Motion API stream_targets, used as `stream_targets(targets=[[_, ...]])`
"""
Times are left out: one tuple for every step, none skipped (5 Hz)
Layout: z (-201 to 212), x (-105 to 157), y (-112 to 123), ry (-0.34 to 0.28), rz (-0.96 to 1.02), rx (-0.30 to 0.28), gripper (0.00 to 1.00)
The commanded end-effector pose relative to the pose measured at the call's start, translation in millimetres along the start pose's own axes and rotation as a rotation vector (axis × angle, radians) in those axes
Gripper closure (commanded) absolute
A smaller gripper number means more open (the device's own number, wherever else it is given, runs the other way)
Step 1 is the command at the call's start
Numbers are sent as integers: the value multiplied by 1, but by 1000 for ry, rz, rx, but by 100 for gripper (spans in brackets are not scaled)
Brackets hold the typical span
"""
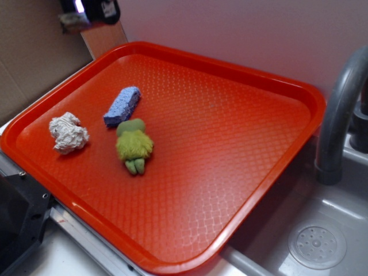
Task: Grab the wood chip.
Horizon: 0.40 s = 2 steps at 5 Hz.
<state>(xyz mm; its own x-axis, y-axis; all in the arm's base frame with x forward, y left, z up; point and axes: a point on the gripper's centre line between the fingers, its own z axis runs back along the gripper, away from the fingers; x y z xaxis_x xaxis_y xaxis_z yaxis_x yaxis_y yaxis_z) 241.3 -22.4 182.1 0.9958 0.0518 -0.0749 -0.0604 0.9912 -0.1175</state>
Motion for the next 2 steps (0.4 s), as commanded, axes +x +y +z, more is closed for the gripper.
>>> stream_targets(targets=[[35, -5, -15, -158, -96, 40, 100], [33, -4, -11, -217, -94, 59, 100]])
